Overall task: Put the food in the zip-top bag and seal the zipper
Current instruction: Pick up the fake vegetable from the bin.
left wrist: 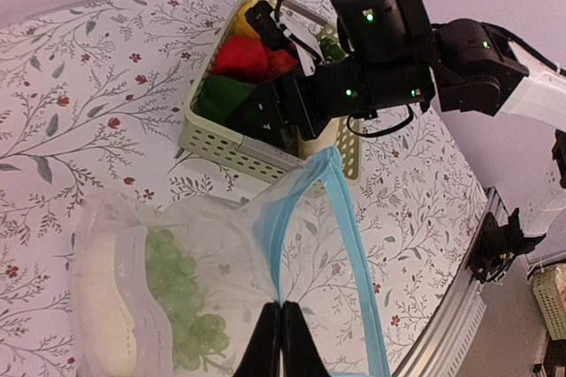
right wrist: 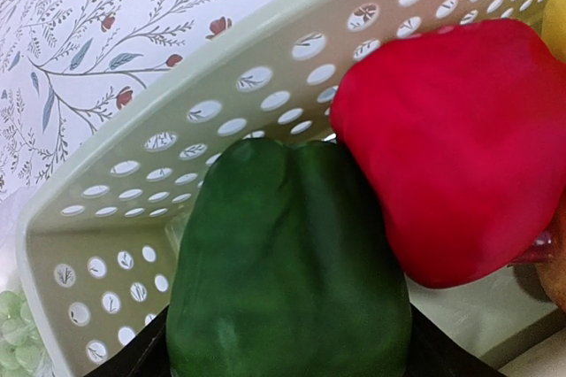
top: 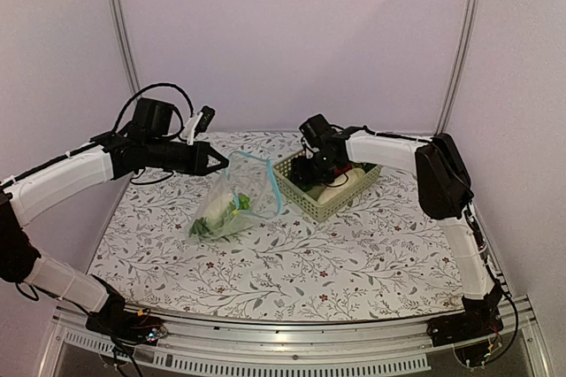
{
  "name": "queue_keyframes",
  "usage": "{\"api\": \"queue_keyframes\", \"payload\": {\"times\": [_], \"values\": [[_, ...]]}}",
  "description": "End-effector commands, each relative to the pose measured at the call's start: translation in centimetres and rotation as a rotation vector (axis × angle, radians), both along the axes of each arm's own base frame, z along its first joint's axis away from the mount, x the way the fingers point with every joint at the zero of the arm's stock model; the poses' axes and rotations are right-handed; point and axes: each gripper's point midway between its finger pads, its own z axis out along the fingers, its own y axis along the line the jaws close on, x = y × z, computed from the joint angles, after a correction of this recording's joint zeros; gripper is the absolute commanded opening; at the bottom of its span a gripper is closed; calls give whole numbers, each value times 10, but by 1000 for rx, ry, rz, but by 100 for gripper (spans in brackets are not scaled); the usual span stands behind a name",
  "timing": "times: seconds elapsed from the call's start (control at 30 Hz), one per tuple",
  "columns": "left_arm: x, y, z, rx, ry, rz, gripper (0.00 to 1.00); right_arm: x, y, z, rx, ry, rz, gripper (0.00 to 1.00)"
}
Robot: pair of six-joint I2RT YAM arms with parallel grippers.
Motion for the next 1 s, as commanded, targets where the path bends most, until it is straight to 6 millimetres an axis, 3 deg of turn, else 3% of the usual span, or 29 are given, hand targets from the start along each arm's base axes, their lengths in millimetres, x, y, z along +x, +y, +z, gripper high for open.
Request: {"api": "queue_keyframes", "payload": {"times": [0.0,0.3,0.97], "values": [[4,1,12,-21,-21,1,0,5,-1,6,7,-14,-12,71],[3,0,13,-27,-22,-3,0,2,-5,32,21,-48,-17,69],[3,3,15,-28,-40,14,0,-43,-44,149,140,-184,-39,67]]}}
